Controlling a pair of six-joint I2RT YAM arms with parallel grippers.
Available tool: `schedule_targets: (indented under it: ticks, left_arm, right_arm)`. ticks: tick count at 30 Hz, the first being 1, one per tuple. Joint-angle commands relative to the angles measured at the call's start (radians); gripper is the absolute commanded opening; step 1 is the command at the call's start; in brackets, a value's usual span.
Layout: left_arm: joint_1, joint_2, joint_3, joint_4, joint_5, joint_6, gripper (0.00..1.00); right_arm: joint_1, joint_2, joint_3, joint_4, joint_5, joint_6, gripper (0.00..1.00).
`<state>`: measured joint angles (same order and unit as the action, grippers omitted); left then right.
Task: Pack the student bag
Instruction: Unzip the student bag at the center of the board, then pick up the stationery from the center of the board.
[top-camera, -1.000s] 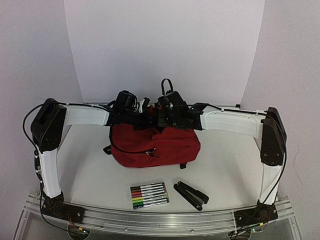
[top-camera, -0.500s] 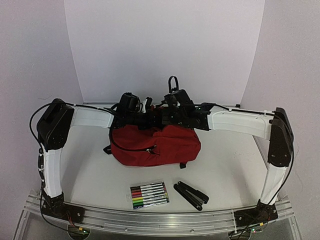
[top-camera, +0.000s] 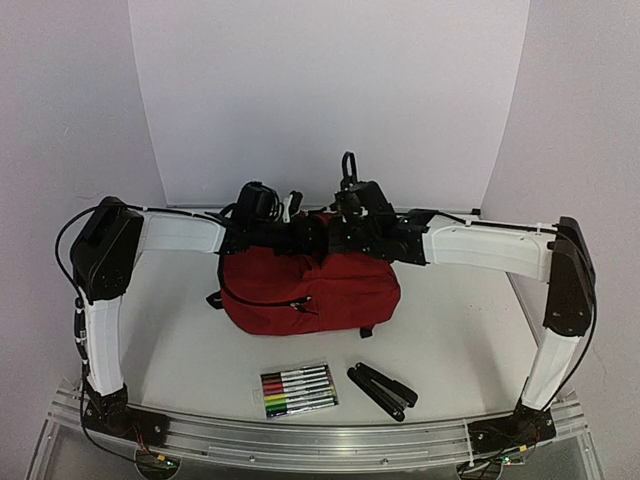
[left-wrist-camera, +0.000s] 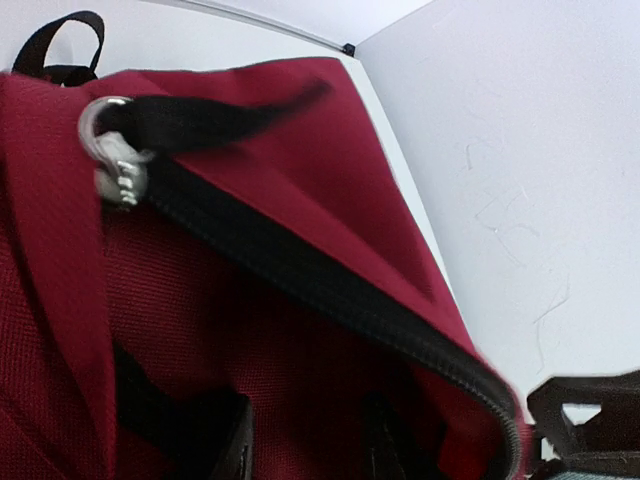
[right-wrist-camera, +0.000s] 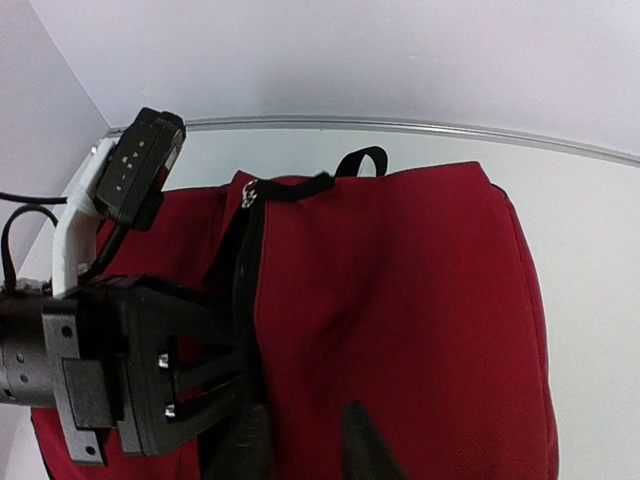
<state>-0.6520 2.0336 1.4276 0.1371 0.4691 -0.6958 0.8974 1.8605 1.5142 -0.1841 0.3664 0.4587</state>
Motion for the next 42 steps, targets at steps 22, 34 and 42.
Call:
schedule_targets:
  ticks: [22, 34, 42]
  left_arm:
    - [-0.088, -0.876, -0.775, -0.454, -0.147, -0.256, 0.66]
    - [-0.268, -0.927, -1.1, -0.201, -0.011, -0.543, 0.67]
    - [-0.305, -0.755, -1.118, -0.003, 0.052, -0.567, 0.53]
  right_arm:
    - [0.165, -0.311, -0.596, 0.115, -0.599, 0.296, 0.52]
    - [0.224, -0.155, -0.626, 0.227, -0.61, 0.394, 0.44]
    - [0.232, -0.133, -0.621, 0.247, -0.595, 0.412, 0.44]
